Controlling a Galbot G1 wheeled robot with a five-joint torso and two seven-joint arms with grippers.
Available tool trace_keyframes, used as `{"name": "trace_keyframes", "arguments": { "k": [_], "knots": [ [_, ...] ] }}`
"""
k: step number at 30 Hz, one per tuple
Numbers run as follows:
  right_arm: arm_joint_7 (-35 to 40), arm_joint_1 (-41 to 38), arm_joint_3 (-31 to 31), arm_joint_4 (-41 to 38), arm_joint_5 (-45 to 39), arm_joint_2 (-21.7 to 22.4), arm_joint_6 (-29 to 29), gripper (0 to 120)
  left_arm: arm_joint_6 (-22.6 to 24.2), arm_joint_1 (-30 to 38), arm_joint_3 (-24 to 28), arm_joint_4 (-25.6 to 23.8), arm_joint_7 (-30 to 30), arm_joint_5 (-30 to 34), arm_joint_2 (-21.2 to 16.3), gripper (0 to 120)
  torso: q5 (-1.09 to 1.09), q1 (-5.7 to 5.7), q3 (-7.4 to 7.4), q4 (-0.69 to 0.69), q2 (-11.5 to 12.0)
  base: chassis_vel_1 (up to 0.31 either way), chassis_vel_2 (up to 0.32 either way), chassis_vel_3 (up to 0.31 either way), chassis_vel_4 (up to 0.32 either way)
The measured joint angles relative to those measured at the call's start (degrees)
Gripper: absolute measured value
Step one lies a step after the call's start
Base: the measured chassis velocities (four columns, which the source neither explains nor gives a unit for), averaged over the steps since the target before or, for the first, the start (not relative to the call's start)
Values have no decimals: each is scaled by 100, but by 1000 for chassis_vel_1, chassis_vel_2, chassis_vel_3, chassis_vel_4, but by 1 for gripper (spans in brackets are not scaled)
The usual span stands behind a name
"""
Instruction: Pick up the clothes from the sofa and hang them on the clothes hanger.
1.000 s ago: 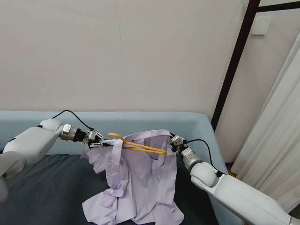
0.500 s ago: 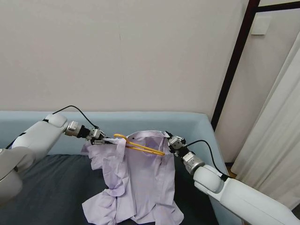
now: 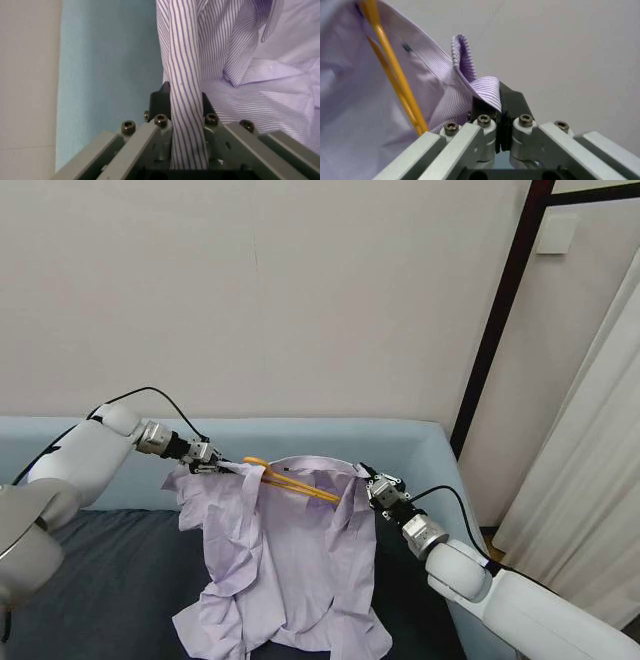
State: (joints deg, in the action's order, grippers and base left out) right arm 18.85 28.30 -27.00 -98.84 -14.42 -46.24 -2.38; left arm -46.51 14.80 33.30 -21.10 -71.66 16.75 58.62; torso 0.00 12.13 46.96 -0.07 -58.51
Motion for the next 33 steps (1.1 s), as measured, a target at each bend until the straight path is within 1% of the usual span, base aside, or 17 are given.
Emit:
{"name": "trace_keyframes", "arguments": {
  "k": [2, 3, 5, 6, 8, 10, 11, 13, 15, 16, 18, 21, 22, 26, 27, 29, 33],
  "knots": [
    [23, 8, -19, -215, -40, 50, 50, 0, 37, -105, 13, 5, 222, 66, 32, 2, -2, 0, 0, 1, 0, 0, 0, 0, 0],
    [36, 8, -38, -314, -66, 80, 84, 0, 44, -169, 36, 12, 312, 204, 53, 2, -4, 0, 0, 2, 0, 0, 0, 0, 0],
    [87, 0, -97, -502, -172, 123, 175, 0, 74, -290, 200, -3, 390, 777, 78, 2, -3, 0, 0, -1, 0, 0, 0, 0, 0],
    [87, 0, -97, -502, -172, 123, 175, 0, 74, -290, 200, -3, 390, 777, 78, 2, -3, 0, 0, -1, 0, 0, 0, 0, 0],
    [144, -46, -138, -599, -295, 132, 268, 0, 156, -391, 460, -127, 425, 1411, 48, 2, -2, 0, 0, -2, 0, 0, 0, 0, 0],
    [197, -133, -152, -623, -363, 125, 350, 0, 337, -454, 822, -394, 505, 2067, -85, 2, -3, 0, 0, -2, 0, 0, 0, 0, 0],
    [197, -133, -152, -623, -363, 125, 350, 0, 337, -454, 822, -394, 505, 2067, -85, 2, -3, 0, 0, -2, 0, 0, 0, 0, 0],
    [228, -205, -140, -624, -408, 109, 385, 0, 743, -480, 1187, -897, 722, 2467, -330, 2, -1, 0, 0, 2, 0, 0, 0, 0, 0],
    [253, -256, -54, -689, -511, 88, 463, 0, 1229, -488, 1362, -1456, 1006, 2796, -536, 2, -2, 0, 0, 4, 0, 0, 0, 0, 0],
    [253, -256, -54, -689, -511, 88, 463, 0, 1229, -488, 1362, -1456, 1006, 2796, -536, 2, -2, 0, 0, 4, 0, 0, 0, 0, 0],
    [248, -286, 60, -732, -526, 42, 499, 0, 1618, -494, 1391, -1814, 1057, 3219, -631, 2, -2, 0, 0, 0, 0, 0, 0, 0, 0],
    [217, -291, 89, -801, -449, 49, 508, 0, 2224, -415, 1424, -2340, 811, 3539, -772, 2, -1, 0, 0, -2, 0, 0, 0, 0, 0],
    [217, -291, 89, -801, -449, 49, 508, 0, 2224, -415, 1424, -2340, 811, 3539, -772, 2, -1, 0, 0, -2, 0, 0, 0, 0, 0],
    [119, -194, 51, -1122, -221, 156, 506, 0, 2846, -200, 1576, -2790, 455, 3682, -932, 2, -1, 0, 0, -1, 0, 0, 0, 0, 0],
    [119, -194, 51, -1122, -221, 156, 506, 0, 2846, -200, 1576, -2790, 455, 3682, -932, 2, -1, 0, 0, -1, 0, 0, 0, 0, 0],
    [13, -79, 23, -1345, -4, 265, 456, 0, 3159, -67, 1638, -2898, 304, 3848, -991, 2, -1, 0, 0, 1, 0, 0, 0, 0, 0],
    [-119, 77, 20, -1564, 241, 432, 360, 0, 3297, 133, 1720, -2859, 280, 4206, -998, 2, -1, 0, 0, 0, 0, 0, 0, 0, 0]
  ]
}}
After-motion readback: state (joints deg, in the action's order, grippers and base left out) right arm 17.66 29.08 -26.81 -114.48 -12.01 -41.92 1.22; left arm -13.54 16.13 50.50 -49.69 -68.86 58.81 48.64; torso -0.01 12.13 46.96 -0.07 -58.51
